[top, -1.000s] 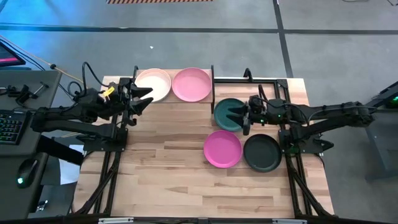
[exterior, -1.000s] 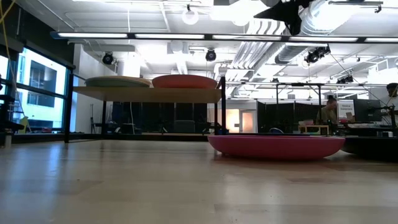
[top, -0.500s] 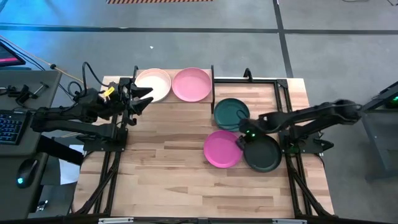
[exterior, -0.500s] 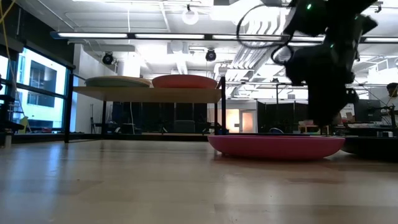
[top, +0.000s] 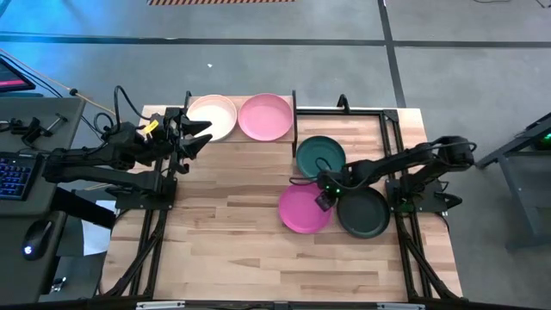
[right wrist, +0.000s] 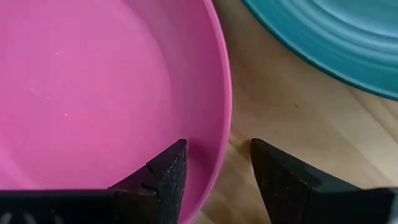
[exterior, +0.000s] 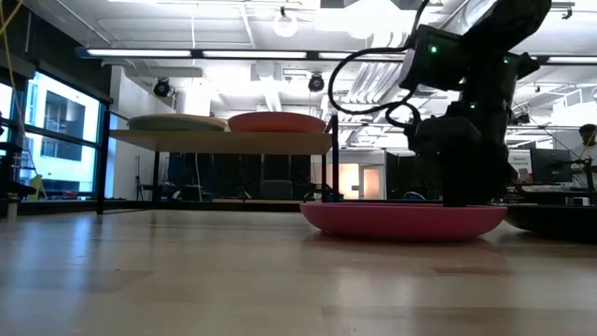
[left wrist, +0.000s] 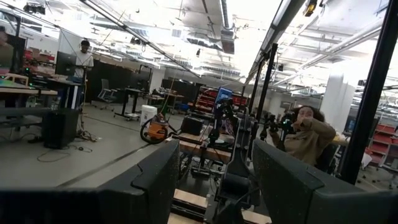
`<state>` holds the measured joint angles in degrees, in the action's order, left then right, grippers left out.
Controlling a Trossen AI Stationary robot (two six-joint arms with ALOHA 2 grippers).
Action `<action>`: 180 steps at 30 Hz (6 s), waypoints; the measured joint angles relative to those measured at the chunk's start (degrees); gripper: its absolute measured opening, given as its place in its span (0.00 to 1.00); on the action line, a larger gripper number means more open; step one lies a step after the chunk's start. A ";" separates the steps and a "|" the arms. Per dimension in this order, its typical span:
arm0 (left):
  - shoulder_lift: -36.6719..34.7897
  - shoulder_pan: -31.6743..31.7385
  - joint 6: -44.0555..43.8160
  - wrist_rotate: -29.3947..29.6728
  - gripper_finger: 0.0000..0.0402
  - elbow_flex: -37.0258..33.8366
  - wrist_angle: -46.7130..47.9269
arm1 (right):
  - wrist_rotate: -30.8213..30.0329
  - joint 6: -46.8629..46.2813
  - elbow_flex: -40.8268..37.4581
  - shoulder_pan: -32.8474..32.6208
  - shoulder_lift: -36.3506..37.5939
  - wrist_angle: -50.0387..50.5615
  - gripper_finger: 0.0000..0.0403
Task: Place and stack plates onto a shelf
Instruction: Stack the pink plate on top of the light pink plate, then stack the black plate on top of the pink plate
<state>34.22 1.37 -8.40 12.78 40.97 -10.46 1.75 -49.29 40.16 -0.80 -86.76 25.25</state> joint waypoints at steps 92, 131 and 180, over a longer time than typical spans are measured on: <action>0.00 -0.02 -1.97 -0.02 0.47 -0.04 -4.02 | -3.98 5.82 49.68 29.10 -13.44 6.26 0.00; 0.00 -0.02 1.05 0.00 0.47 -0.04 -0.15 | -2.77 20.69 15.86 15.13 27.02 -6.58 0.49; 0.00 0.00 1.01 0.00 0.47 -0.04 0.09 | 4.31 -55.85 -8.16 -33.06 34.82 19.92 0.49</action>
<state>34.22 1.37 -7.40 12.78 40.93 -10.37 6.07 -105.14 32.00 -33.86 -51.95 45.17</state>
